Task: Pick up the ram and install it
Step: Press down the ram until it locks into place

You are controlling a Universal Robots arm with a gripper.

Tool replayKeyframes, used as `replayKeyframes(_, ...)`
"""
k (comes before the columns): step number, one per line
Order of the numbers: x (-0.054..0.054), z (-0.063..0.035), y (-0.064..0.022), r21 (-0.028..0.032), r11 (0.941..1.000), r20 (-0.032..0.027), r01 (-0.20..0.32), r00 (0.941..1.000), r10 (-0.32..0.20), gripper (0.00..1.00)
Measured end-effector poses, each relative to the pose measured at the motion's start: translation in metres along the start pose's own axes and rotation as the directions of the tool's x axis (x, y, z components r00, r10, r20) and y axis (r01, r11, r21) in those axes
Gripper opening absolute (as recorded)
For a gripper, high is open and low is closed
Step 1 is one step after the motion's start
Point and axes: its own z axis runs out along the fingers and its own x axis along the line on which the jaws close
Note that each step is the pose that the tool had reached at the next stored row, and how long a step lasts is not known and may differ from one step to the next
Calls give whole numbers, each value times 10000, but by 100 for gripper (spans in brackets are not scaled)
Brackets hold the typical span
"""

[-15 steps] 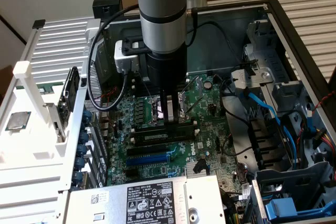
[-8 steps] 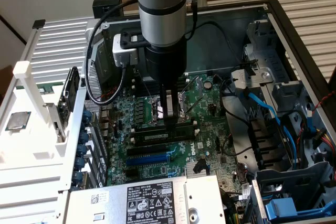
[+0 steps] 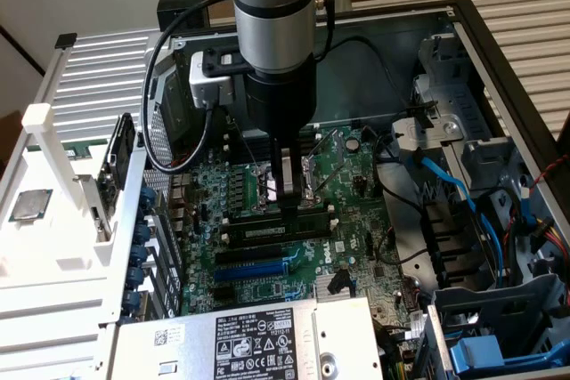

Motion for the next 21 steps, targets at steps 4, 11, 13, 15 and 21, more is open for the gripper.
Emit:
replayKeyframes(4,0,0,0,0,10000,1,0,10000,0,20)
replayKeyframes(11,0,0,0,0,10000,0,0,10000,0,18)
replayKeyframes(13,0,0,0,0,10000,0,0,10000,0,12)
replayKeyframes(15,0,0,0,0,10000,0,0,10000,0,10)
replayKeyframes(21,1,0,28,1,10000,-2,-1,10000,1,10)
